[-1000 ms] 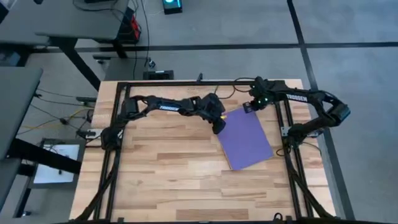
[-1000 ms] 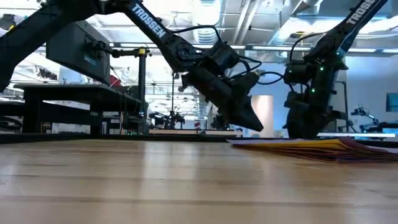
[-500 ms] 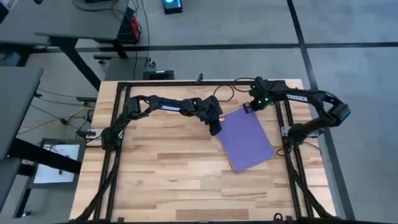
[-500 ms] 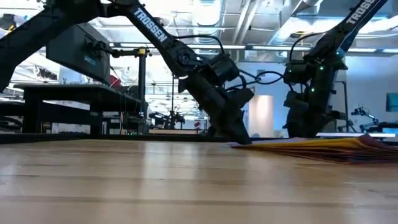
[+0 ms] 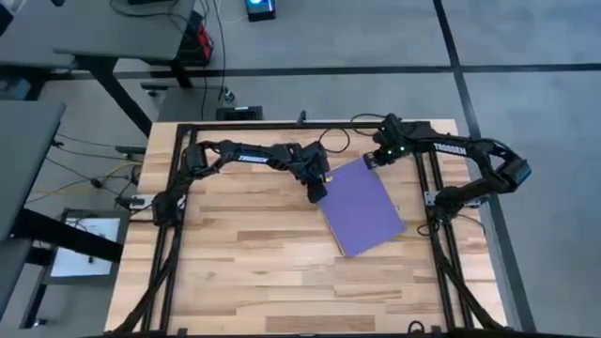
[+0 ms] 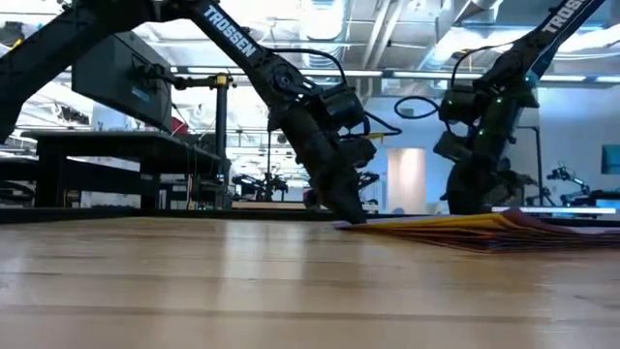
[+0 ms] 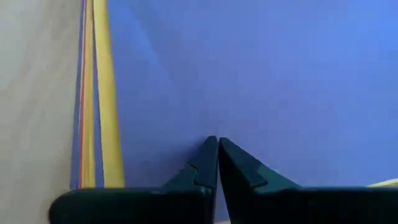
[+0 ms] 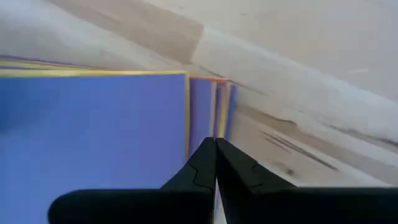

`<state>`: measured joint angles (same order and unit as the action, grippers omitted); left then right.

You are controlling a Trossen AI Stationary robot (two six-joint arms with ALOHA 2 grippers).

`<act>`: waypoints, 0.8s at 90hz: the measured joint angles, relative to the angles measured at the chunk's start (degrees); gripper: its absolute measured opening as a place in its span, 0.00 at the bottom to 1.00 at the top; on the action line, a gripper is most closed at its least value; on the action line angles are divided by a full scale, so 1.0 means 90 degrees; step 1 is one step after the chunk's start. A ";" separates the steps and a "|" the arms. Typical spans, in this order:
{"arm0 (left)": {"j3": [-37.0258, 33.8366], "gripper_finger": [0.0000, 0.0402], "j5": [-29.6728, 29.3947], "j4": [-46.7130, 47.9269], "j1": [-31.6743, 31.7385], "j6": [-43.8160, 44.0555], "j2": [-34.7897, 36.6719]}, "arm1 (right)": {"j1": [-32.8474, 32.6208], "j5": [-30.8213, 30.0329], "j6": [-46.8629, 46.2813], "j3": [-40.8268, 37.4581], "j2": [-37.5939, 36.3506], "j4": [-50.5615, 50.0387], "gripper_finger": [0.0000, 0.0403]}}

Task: Organize paper
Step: Move the purple paper to the top left of the table

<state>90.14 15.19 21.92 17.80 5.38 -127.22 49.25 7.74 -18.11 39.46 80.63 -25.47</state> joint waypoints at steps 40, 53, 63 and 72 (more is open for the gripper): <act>0.0005 0.00 -0.0006 -0.0029 0.0000 -0.0031 -0.0007 | -0.0001 0.0137 -0.0485 -0.0005 0.0493 0.0694 0.00; 0.0005 0.00 -0.0006 -0.0032 0.0000 -0.0031 -0.0007 | -0.0022 0.0305 -0.0526 -0.0005 0.0493 0.0706 0.00; 0.0005 0.00 -0.0007 -0.0035 0.0000 -0.0048 -0.0007 | -0.0017 0.0342 -0.0599 -0.0005 0.0494 0.0725 0.00; 0.0005 0.00 -0.0006 -0.0037 0.0000 -0.0049 -0.0010 | -0.0019 0.0350 -0.0600 -0.0007 0.0494 0.0748 0.00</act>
<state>90.19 15.14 21.58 17.80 4.94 -127.31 49.08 10.89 -23.51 39.40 85.08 -18.74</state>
